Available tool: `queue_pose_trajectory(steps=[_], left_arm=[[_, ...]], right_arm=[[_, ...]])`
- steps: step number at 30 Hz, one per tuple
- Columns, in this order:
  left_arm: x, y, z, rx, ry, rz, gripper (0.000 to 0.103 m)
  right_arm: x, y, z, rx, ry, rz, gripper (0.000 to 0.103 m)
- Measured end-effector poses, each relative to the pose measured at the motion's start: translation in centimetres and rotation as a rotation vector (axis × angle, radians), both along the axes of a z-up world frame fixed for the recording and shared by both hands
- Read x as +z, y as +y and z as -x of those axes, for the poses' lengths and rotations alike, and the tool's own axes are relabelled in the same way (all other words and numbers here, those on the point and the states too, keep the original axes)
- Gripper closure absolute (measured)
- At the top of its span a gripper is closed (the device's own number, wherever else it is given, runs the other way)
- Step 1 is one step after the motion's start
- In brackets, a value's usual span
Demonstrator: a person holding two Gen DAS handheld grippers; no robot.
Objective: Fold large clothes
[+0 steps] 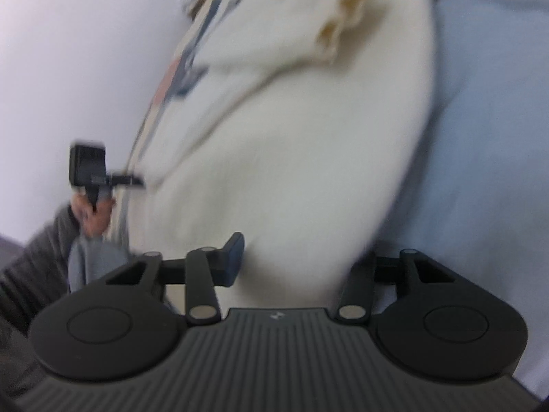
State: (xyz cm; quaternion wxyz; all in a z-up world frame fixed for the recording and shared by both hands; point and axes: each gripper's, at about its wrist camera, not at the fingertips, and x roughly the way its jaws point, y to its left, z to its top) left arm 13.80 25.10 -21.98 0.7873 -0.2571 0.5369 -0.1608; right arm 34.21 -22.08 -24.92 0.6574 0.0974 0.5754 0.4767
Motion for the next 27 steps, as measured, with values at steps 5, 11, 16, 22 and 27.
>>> queue_pose_trajectory(steps=[5, 11, 16, 22, 27], left_arm=[[0.7, -3.2, -0.7, -0.101, 0.063, -0.115, 0.050], [1.4, -4.8, -0.7, 0.006, 0.131, -0.199, 0.077], [4.1, -4.1, 0.8, 0.200, 0.057, -0.121, 0.086], [7.6, -1.6, 4.0, 0.481, -0.071, 0.093, 0.089], [10.3, -1.2, 6.2, 0.623, -0.174, 0.236, 0.091]], right_arm=[[1.0, 1.5, 0.7, 0.075, -0.032, 0.095, 0.084], [6.3, 4.1, 2.5, 0.060, -0.151, 0.087, 0.091], [10.1, 3.7, 3.0, -0.050, -0.238, 0.017, 0.092], [12.0, 0.6, 3.7, -0.255, -0.254, -0.107, 0.093], [14.6, -0.9, 5.2, -0.345, -0.309, -0.209, 0.094]])
